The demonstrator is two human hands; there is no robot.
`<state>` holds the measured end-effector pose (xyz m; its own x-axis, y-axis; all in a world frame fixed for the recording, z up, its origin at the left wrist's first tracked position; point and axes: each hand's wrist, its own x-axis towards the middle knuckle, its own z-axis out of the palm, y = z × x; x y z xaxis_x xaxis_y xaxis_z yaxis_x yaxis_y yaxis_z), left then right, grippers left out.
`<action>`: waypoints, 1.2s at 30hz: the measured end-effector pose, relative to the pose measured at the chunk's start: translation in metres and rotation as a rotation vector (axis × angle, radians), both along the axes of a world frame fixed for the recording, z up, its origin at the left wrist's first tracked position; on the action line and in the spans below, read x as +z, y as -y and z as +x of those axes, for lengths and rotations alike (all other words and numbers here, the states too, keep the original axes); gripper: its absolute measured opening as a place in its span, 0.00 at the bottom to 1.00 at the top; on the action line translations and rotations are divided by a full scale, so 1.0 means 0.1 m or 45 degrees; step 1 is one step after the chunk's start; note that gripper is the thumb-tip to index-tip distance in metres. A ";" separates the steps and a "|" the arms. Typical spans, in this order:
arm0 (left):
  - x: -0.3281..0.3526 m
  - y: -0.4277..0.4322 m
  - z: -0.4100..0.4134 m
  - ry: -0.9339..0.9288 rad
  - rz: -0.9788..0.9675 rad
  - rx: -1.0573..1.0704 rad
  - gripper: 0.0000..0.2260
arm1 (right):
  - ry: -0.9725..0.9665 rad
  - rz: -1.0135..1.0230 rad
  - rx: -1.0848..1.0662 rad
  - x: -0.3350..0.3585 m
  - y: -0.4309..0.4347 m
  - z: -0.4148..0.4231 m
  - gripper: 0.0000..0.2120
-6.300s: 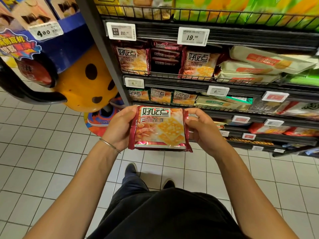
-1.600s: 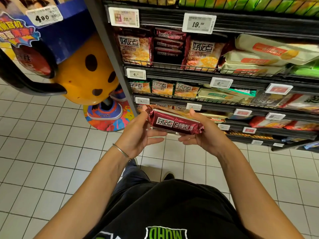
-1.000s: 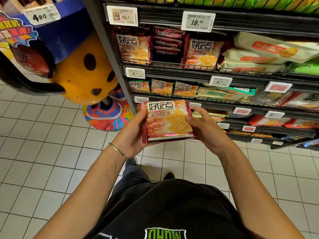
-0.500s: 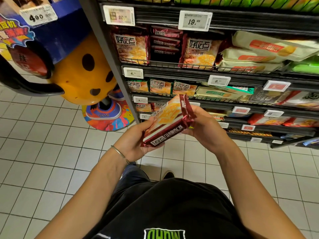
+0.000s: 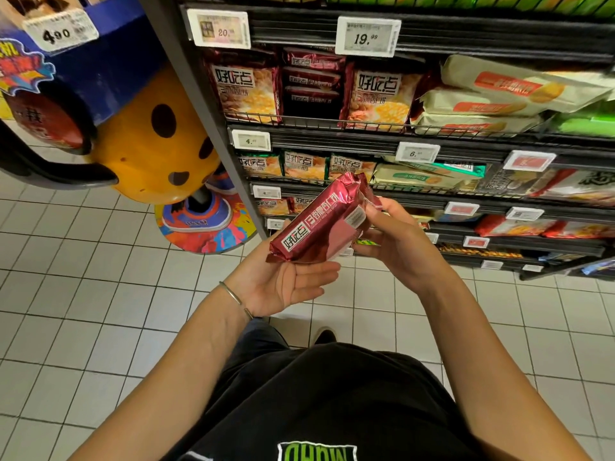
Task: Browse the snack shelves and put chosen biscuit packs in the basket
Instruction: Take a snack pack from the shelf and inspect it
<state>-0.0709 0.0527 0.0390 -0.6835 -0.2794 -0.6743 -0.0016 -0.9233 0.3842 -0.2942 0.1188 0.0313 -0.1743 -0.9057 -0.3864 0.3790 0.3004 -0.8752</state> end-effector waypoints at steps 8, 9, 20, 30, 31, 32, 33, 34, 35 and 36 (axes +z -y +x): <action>0.04 0.06 -0.02 0.031 -0.121 0.150 0.23 | 0.104 -0.009 0.055 0.00 -0.03 -0.08 0.26; 0.05 0.07 -0.03 0.057 -0.175 0.190 0.21 | 0.136 -0.030 0.072 -0.01 -0.03 -0.08 0.27; 0.10 0.15 0.00 0.145 -0.614 0.261 0.26 | 0.177 -0.017 0.059 -0.05 0.03 0.03 0.24; -0.12 0.05 -0.10 0.298 -0.980 0.054 0.19 | 0.017 0.224 0.250 0.02 0.14 0.31 0.16; -0.14 0.05 -0.10 0.325 -0.983 0.049 0.18 | -0.055 0.239 0.270 0.03 0.14 0.30 0.14; -0.16 0.05 -0.08 0.344 -0.975 0.048 0.17 | -0.123 0.258 0.281 0.04 0.15 0.29 0.13; -0.18 0.06 -0.07 0.358 -0.964 0.057 0.17 | -0.190 0.278 0.298 0.05 0.16 0.27 0.13; -0.19 0.07 -0.06 0.378 -0.950 0.075 0.17 | -0.259 0.294 0.330 0.06 0.17 0.26 0.13; -0.20 0.09 -0.04 0.403 -0.934 0.100 0.17 | -0.324 0.298 0.371 0.07 0.17 0.25 0.14; -0.20 0.11 -0.04 0.426 -0.912 0.122 0.18 | -0.380 0.293 0.407 0.07 0.17 0.25 0.16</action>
